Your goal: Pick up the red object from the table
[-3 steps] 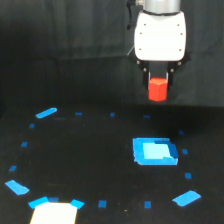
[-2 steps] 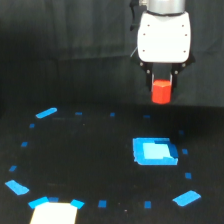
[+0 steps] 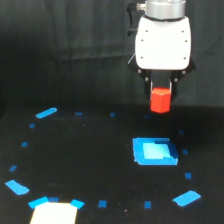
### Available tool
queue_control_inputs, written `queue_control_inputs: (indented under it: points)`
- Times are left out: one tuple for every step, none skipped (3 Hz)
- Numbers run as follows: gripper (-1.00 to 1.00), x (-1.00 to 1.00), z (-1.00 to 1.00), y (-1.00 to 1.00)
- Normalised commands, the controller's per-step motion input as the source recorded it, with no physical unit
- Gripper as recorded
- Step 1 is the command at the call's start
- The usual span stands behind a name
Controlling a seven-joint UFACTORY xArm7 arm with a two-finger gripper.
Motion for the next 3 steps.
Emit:
queue_control_inputs:
  points:
    - [-1.0,0.75,0.29,0.2]
    - [-1.0,0.11,0.82,0.56]
    - [-1.0,0.39,0.09,0.22]
